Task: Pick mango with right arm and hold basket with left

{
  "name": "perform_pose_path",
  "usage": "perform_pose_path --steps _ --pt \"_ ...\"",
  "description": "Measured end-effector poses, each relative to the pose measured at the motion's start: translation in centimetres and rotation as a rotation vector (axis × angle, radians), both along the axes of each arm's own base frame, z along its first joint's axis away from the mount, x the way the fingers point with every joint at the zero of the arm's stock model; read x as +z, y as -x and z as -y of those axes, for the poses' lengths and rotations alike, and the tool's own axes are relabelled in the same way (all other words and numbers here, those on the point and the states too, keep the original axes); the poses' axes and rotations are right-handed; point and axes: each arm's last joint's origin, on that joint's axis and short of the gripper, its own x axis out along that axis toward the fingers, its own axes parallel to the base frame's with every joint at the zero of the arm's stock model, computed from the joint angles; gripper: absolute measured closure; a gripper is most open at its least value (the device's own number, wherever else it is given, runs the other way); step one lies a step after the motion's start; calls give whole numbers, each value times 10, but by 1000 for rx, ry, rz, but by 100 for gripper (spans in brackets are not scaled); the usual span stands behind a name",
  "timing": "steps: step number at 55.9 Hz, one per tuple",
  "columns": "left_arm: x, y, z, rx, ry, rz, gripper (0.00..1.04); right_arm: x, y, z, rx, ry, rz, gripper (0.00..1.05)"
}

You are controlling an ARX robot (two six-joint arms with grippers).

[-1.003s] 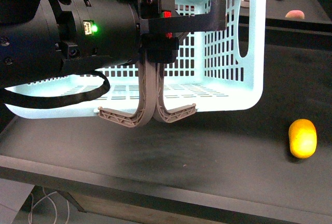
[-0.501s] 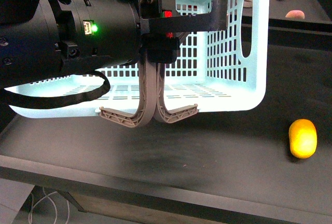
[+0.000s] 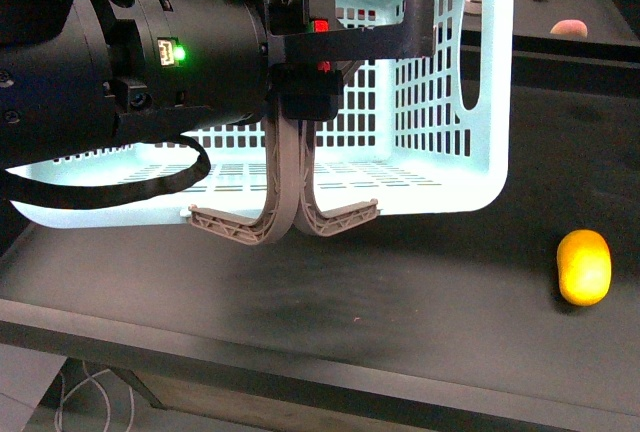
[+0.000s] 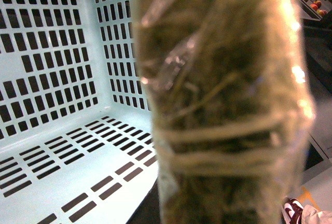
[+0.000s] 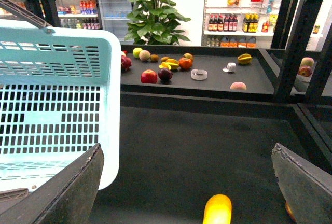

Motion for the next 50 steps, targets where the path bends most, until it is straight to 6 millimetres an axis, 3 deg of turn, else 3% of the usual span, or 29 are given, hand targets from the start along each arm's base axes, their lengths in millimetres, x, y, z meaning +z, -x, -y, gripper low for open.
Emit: perform_pose_path --steps 15,20,32,40,50 --pt "0 0 0 0 0 0 101 0 0 0 0 0 0 8" --pt "0 0 0 0 0 0 101 -2 -2 1 -118 -3 -95 8" --pt "0 0 0 0 0 0 101 -2 -32 13 -156 -35 -192 8" --pt "0 0 0 0 0 1 101 -4 -62 26 -169 -50 -223 8" --pt "0 0 0 0 0 0 101 -25 -103 37 -160 -77 -322 8"
